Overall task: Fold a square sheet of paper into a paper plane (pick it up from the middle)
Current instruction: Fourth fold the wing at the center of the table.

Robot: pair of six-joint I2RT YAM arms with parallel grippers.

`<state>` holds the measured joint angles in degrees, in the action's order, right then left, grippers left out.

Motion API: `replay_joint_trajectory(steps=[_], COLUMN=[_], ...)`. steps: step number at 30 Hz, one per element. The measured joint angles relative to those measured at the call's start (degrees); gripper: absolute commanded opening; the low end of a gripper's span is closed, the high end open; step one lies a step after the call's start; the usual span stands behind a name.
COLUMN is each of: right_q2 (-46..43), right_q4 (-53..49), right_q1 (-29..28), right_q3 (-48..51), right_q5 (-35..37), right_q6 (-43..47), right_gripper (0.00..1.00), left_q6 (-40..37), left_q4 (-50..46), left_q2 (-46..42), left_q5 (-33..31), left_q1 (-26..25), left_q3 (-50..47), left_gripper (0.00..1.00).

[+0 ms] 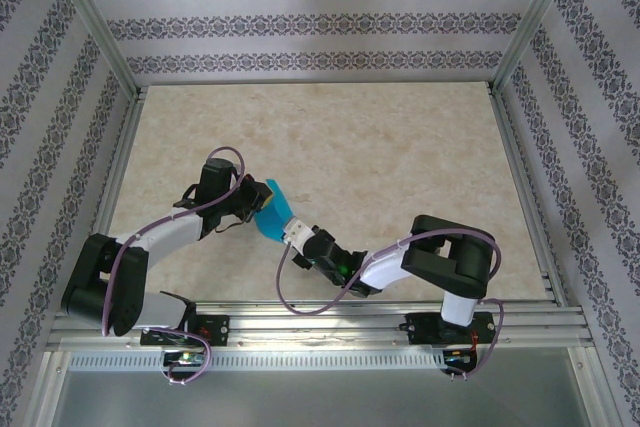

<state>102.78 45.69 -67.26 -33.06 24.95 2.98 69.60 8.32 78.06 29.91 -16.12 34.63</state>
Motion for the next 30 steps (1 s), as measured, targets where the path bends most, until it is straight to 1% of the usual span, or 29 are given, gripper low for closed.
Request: replay_joint_trajectory(steps=[2,6,13,19,25,29,30], right_q2=[0.0,-0.4,-1.1,-1.8,-2.3,-2.8,-2.9], right_q4=[0.0,0.1,1.1,1.8,4.0,4.3,4.3], right_q1=[0.0,0.8,2.3,2.7,3.6,3.8,3.9], right_q3=[0.3,1.2,2.4,3.6,4.9,5.5,5.6], right_q5=[-0.5,-1.5,-2.4,-3.6,-5.4,-6.4,-6.8], right_q6=[0.0,0.0,-0.2,-1.2,-2.8,-2.9,-2.9], right_gripper=[0.05,0.05,0.04,0.04,0.04,0.04,0.04], left_q6=[-0.2,-0.4,-0.6,-1.2,-1.7,-1.9,-2.0], left_q4=[0.0,-0.3,-1.9,-3.0,-3.2,-3.5,-3.5], left_q2=[0.0,0.0,-0.1,0.2,3.4,4.4,4.5], left_q5=[0.0,-0.2,-0.2,-0.4,-0.1,0.0,0.0], left_q1=[0.0,0.0,0.0,0.0,0.0,0.0,0.0], left_q3=[0.0,-0.1,-0.5,-0.5,-0.2,0.6,0.9], left_gripper=[0.31,0.41,0.45,0.46,0.46,0.39,0.33])
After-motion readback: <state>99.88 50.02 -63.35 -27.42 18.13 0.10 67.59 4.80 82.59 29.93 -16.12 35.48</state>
